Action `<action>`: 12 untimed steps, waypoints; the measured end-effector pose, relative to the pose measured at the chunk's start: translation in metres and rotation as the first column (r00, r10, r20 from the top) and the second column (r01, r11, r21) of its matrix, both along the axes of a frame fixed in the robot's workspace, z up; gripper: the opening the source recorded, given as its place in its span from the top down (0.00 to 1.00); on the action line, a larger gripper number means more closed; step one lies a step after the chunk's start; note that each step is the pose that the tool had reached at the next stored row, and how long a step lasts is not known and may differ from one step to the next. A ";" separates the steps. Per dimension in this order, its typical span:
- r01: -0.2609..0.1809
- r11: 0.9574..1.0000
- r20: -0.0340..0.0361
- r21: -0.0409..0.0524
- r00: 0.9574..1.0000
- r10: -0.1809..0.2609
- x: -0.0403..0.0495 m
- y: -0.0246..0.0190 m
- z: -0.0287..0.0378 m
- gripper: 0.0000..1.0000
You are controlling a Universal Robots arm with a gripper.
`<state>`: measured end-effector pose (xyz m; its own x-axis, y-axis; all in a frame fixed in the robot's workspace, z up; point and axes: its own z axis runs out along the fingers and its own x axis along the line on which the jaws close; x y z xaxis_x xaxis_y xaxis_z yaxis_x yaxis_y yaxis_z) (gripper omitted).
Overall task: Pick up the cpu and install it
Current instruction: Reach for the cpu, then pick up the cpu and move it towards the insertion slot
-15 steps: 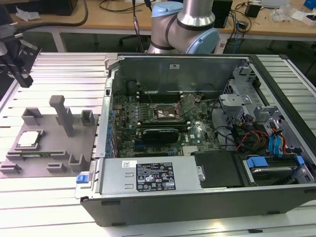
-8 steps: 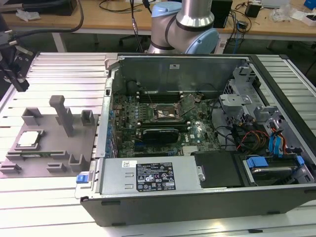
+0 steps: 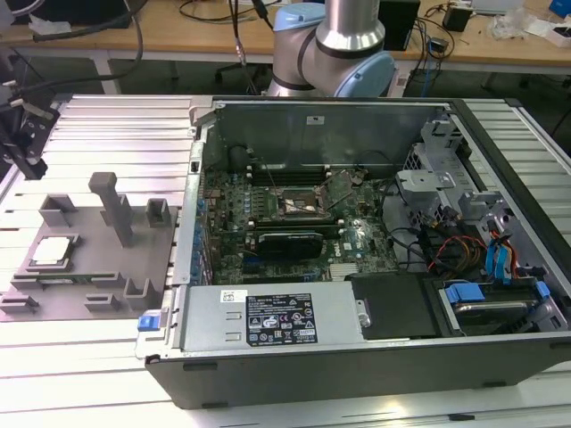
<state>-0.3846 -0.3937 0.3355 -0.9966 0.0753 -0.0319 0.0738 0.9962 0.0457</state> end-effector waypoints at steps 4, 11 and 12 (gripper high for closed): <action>0.000 1.000 0.000 0.000 1.000 0.000 -0.0041 -0.0001 -0.0077 0.89; 0.000 1.000 0.000 0.000 1.000 0.000 -0.0077 -0.0002 -0.0128 0.89; 0.000 1.000 0.000 0.000 1.000 0.000 -0.0077 -0.0002 -0.0128 0.89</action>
